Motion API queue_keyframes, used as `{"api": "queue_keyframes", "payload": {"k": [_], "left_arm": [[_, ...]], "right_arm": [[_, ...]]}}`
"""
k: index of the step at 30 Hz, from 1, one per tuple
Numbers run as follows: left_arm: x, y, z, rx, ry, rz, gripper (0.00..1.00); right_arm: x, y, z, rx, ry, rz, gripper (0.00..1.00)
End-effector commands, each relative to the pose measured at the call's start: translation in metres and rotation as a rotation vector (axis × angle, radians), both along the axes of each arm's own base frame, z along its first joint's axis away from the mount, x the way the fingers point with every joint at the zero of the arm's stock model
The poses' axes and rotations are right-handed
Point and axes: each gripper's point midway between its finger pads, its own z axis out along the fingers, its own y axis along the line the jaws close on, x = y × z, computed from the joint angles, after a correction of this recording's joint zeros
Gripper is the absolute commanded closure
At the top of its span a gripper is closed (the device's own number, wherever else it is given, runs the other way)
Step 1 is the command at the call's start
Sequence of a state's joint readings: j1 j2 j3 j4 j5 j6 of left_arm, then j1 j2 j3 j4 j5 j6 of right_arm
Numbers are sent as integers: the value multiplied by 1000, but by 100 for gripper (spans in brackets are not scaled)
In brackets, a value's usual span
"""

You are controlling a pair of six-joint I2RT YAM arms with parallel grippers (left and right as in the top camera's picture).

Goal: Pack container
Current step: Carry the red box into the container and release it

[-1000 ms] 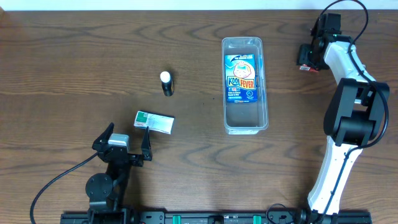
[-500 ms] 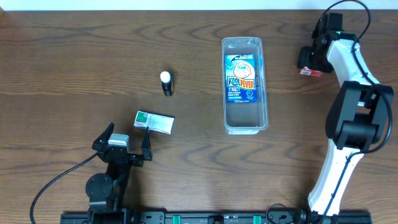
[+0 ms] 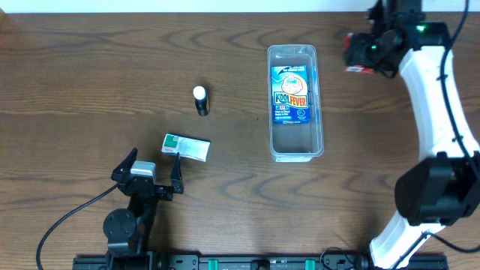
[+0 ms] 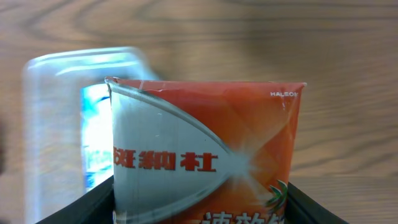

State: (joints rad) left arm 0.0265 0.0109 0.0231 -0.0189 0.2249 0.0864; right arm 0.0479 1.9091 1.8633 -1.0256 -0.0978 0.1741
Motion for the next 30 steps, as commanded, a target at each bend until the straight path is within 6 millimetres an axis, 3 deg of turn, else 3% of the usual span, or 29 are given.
{"api": "queue_keyframes", "payload": {"k": [1, 7, 15, 30], "left_arm": [[0, 1, -17, 5, 51, 4, 2], [0, 1, -17, 5, 50, 4, 2], [0, 1, -17, 5, 50, 3, 2], [0, 1, -17, 5, 50, 4, 2]], "right_arm": [[-10, 47, 13, 54, -7, 57, 36], [-16, 104, -3, 34, 12, 114, 36], [-16, 134, -32, -41, 36, 111, 37], [-5, 133, -118, -110, 172, 59, 36]]}}
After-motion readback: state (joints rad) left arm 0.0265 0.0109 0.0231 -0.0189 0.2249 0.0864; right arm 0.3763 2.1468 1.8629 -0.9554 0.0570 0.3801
